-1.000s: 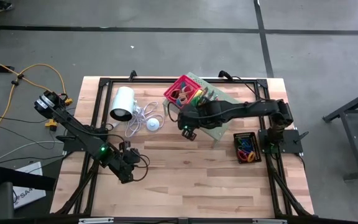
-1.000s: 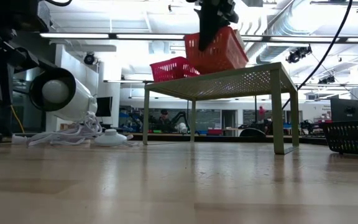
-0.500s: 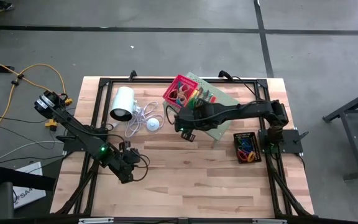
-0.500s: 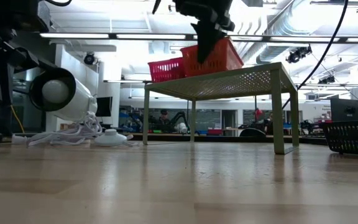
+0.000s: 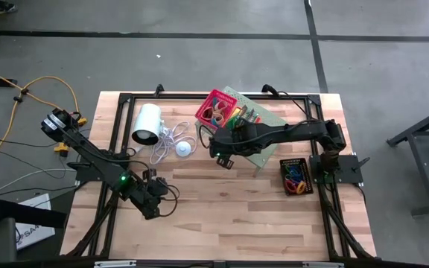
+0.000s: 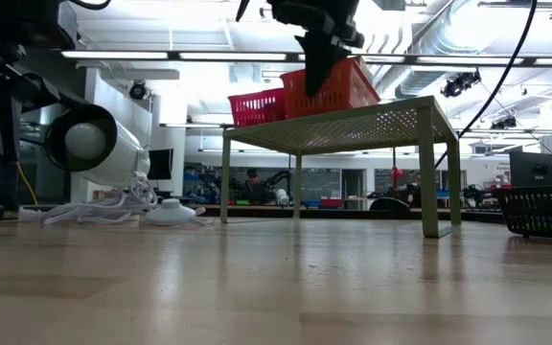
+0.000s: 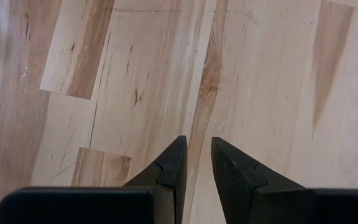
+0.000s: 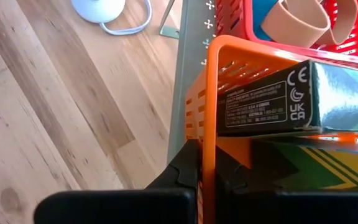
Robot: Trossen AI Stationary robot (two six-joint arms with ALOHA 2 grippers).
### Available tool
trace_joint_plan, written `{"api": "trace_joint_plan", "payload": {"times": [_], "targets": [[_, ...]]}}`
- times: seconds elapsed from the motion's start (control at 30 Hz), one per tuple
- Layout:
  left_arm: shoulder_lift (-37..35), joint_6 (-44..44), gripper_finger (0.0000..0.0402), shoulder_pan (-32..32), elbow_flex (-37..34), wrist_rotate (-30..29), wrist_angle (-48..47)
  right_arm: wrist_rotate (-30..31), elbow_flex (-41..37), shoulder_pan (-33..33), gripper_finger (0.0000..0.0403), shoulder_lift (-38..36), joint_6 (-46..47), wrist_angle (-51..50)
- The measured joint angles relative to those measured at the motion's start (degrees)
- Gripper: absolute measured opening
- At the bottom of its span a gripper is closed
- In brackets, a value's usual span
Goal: Pick & Place Office Desk Supplies
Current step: Put the orange bin into the shelf
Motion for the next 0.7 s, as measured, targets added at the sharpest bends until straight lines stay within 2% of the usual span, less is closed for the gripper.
{"api": "trace_joint_plan", "payload": {"times": [0.17, 0.5, 0.7], "targets": [[0.00, 0.00, 0.0070, 0.00, 0.00, 0.25, 0.00, 0.00, 0.00, 0.00, 0.0007, 0.00, -0.04, -0.02], [0.00, 0.00, 0.0070, 0.00, 0.00, 0.42, 0.00, 0.57, 0.02, -0.46, 0.0073, -0.13, -0.24, -0.11], [0.00, 0.00, 0.0070, -0.02, 0.00, 0.42, 0.00, 0.37, 0.02, -0.78, 0.0091, -0.13, -0.20, -0.09]]}}
